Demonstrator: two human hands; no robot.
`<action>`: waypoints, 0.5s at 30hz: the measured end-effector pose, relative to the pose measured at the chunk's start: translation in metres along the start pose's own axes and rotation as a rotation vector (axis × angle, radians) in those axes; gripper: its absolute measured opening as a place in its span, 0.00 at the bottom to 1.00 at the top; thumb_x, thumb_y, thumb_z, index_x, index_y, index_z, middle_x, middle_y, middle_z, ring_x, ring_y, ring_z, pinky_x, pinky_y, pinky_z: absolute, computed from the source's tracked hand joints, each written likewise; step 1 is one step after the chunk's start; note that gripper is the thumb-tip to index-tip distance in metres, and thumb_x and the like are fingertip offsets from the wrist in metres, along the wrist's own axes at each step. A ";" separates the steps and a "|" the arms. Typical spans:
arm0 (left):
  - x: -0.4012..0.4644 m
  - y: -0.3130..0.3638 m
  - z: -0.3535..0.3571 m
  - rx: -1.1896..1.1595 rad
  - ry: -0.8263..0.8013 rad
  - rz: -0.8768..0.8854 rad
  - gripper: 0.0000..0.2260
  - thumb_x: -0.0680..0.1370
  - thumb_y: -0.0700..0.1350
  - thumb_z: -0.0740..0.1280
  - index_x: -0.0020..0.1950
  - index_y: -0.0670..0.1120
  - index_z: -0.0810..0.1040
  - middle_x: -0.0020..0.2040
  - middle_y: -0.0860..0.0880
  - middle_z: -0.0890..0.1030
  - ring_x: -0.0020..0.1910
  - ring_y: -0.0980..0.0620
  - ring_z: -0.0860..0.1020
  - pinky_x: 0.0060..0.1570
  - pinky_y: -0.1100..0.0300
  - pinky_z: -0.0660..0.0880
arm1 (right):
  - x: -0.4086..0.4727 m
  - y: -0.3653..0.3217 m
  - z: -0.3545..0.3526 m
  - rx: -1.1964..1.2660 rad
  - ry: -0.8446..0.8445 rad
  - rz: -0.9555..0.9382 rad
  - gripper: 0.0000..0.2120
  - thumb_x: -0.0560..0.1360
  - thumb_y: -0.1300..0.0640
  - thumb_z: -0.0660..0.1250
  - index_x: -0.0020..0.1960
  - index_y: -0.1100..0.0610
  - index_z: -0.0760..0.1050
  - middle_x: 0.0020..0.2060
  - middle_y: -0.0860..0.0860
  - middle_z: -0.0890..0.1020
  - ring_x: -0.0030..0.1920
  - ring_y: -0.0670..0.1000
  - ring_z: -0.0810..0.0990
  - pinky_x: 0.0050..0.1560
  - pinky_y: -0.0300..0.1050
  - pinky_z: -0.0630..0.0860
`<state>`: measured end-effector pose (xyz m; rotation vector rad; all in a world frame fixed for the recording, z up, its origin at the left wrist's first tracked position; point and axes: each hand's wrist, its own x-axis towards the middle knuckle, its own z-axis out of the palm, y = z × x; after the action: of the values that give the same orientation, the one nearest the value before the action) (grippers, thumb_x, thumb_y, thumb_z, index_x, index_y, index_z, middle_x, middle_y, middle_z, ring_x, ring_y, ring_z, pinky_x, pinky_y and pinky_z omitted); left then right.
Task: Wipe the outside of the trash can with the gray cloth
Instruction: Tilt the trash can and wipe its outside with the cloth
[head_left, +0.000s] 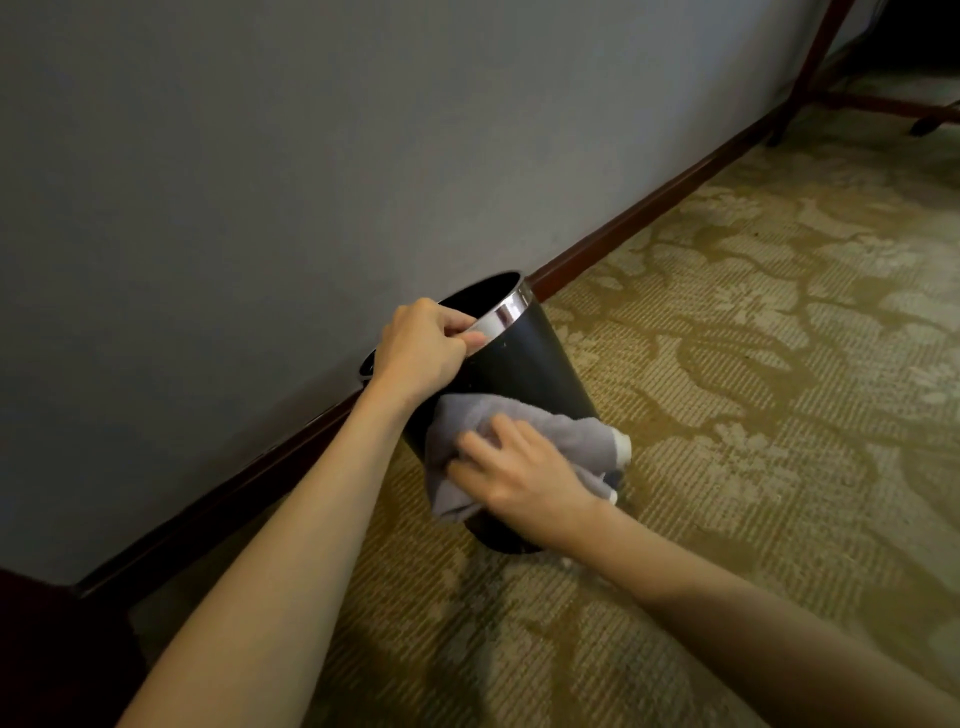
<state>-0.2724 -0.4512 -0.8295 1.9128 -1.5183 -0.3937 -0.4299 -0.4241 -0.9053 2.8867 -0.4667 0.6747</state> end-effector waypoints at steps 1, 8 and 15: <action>0.001 -0.002 -0.002 -0.007 -0.017 -0.007 0.05 0.70 0.53 0.69 0.35 0.54 0.81 0.34 0.52 0.83 0.42 0.50 0.82 0.47 0.51 0.79 | -0.001 0.007 -0.003 0.018 0.035 0.021 0.07 0.77 0.60 0.61 0.47 0.57 0.79 0.44 0.55 0.79 0.39 0.55 0.73 0.36 0.51 0.72; 0.001 -0.020 -0.014 -0.101 -0.022 -0.085 0.06 0.74 0.46 0.72 0.48 0.55 0.86 0.41 0.54 0.85 0.46 0.54 0.82 0.52 0.55 0.78 | -0.015 0.084 -0.011 0.112 0.238 0.575 0.13 0.70 0.67 0.64 0.51 0.57 0.80 0.49 0.55 0.73 0.49 0.57 0.69 0.46 0.52 0.72; -0.003 -0.032 -0.021 -0.147 -0.022 -0.075 0.07 0.75 0.44 0.71 0.51 0.52 0.86 0.39 0.61 0.83 0.44 0.62 0.80 0.46 0.63 0.72 | -0.030 0.044 0.012 0.125 0.237 0.576 0.16 0.69 0.65 0.65 0.56 0.61 0.76 0.51 0.59 0.73 0.46 0.61 0.72 0.44 0.59 0.75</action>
<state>-0.2370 -0.4383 -0.8350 1.8588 -1.3941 -0.5464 -0.4650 -0.4605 -0.9269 2.7233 -1.2781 1.1400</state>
